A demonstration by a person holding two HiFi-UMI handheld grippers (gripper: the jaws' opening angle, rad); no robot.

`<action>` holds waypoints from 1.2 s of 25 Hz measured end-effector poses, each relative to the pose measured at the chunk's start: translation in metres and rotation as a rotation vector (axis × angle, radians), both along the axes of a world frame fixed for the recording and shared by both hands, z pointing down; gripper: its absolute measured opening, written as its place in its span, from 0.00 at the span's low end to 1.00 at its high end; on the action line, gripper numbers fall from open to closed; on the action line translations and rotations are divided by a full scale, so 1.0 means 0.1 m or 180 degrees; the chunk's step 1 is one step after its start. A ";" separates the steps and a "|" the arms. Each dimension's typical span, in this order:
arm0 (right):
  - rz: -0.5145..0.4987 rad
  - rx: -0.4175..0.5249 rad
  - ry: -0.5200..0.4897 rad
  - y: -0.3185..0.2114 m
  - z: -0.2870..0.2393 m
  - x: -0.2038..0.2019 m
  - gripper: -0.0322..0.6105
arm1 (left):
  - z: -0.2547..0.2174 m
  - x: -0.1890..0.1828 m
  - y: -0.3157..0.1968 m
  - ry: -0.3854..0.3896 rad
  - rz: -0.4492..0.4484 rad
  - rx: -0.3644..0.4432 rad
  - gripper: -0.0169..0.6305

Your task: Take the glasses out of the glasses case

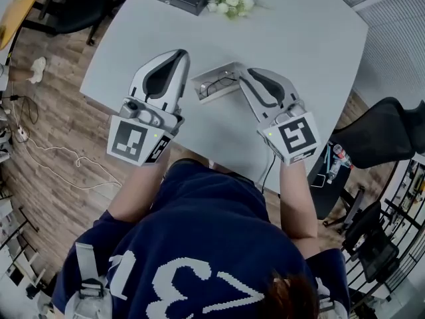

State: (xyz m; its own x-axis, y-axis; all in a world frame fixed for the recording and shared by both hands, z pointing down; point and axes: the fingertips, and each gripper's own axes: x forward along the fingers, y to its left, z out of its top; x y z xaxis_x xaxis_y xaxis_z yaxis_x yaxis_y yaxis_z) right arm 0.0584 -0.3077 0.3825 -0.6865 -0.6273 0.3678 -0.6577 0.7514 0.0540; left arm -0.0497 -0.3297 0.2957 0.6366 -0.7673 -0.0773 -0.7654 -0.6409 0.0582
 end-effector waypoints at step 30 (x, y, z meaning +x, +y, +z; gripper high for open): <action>-0.1907 -0.0601 0.2313 -0.04 2.22 -0.60 0.09 | 0.56 -0.56 -0.17 -0.0083 -0.0297 -0.0421 0.05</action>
